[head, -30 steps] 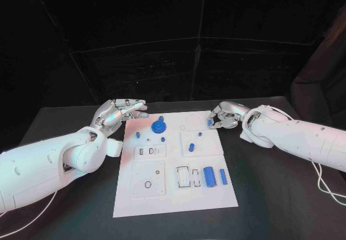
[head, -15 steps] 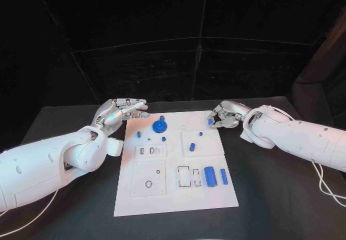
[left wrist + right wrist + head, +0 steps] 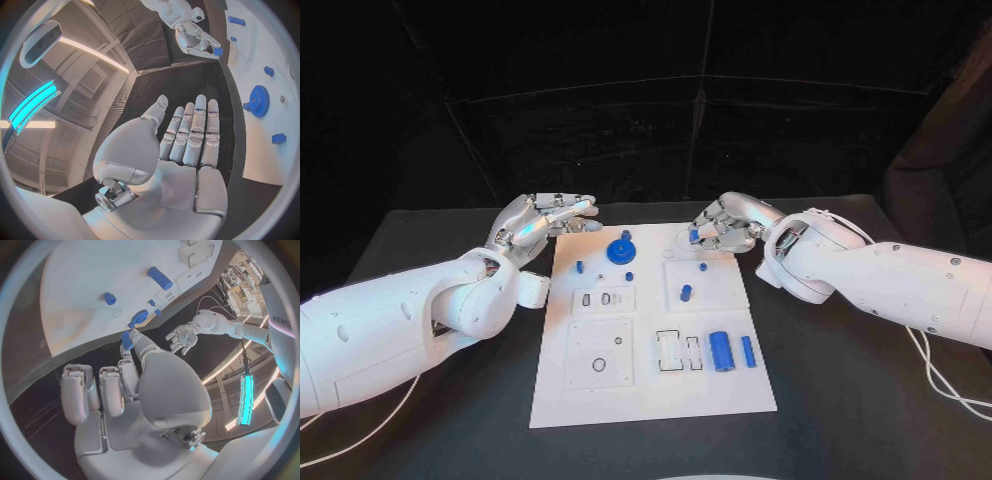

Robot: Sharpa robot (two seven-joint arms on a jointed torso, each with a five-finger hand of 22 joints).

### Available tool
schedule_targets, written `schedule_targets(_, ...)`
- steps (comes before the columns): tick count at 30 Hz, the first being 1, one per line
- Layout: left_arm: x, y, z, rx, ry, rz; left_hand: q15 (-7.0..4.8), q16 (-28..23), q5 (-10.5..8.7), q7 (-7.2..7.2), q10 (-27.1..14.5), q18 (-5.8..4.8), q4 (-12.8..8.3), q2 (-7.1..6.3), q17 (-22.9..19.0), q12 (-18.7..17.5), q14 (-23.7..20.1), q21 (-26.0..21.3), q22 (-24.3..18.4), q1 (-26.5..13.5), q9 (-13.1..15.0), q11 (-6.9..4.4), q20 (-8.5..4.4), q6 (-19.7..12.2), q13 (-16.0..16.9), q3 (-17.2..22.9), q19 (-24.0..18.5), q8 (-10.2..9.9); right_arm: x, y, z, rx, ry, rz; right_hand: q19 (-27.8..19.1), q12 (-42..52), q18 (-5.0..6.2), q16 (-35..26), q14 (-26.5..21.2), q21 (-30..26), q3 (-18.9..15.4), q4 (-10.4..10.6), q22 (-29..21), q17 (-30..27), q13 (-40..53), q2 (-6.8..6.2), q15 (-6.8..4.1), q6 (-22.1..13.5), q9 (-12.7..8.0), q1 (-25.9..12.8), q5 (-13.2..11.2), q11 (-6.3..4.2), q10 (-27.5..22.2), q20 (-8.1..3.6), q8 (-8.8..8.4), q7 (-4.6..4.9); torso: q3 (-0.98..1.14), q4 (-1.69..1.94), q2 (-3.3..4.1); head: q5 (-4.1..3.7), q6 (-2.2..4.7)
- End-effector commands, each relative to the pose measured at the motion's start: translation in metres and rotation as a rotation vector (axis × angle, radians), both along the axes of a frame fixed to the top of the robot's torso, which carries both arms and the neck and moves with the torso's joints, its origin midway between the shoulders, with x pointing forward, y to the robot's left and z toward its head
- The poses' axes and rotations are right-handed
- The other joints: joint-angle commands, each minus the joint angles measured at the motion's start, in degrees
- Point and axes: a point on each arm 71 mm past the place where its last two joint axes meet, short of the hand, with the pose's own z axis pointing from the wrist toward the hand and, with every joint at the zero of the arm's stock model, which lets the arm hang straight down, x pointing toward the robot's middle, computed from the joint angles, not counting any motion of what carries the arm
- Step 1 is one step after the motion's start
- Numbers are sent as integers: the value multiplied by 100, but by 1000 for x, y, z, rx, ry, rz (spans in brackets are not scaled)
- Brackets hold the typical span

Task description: Assemble the parts on the task board

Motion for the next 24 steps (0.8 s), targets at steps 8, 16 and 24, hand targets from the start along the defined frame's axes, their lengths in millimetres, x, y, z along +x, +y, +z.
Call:
schedule_targets(8,5,9,2,-31,-16,61,-6,-21,5,13,59,95,-45,66,6,-10,78,-29,-9,-3,5,-18,4,67,-3,37,70,16,-5,68,2,-45,37,-49,280,-20,-70,-44,419,26,131,46,1085,701,61,35,-36,10,-6,-84,22,-6,-68,-42,-21,10,-43,63,-105,318,-133)
schedule_targets(16,6,10,2,-31,-20,67,-7,-22,5,11,64,94,-49,66,6,-10,82,-29,-9,-5,5,-20,3,71,-3,41,74,17,-11,110,-6,-73,60,17,275,-13,-68,-52,416,23,154,36,1078,686,69,27,-38,14,-5,-90,46,-9,-62,-42,-23,6,-52,70,-110,420,-169)
schedule_targets(24,7,9,3,-32,-25,66,-8,-23,5,10,66,94,-51,66,6,-11,84,-29,-9,-7,5,-21,2,74,-3,44,76,17,-24,138,-25,-120,85,78,267,-17,-66,-61,412,18,173,43,1068,671,69,16,-37,5,-7,-123,65,-5,-63,-43,-33,12,-42,55,-105,516,-191)
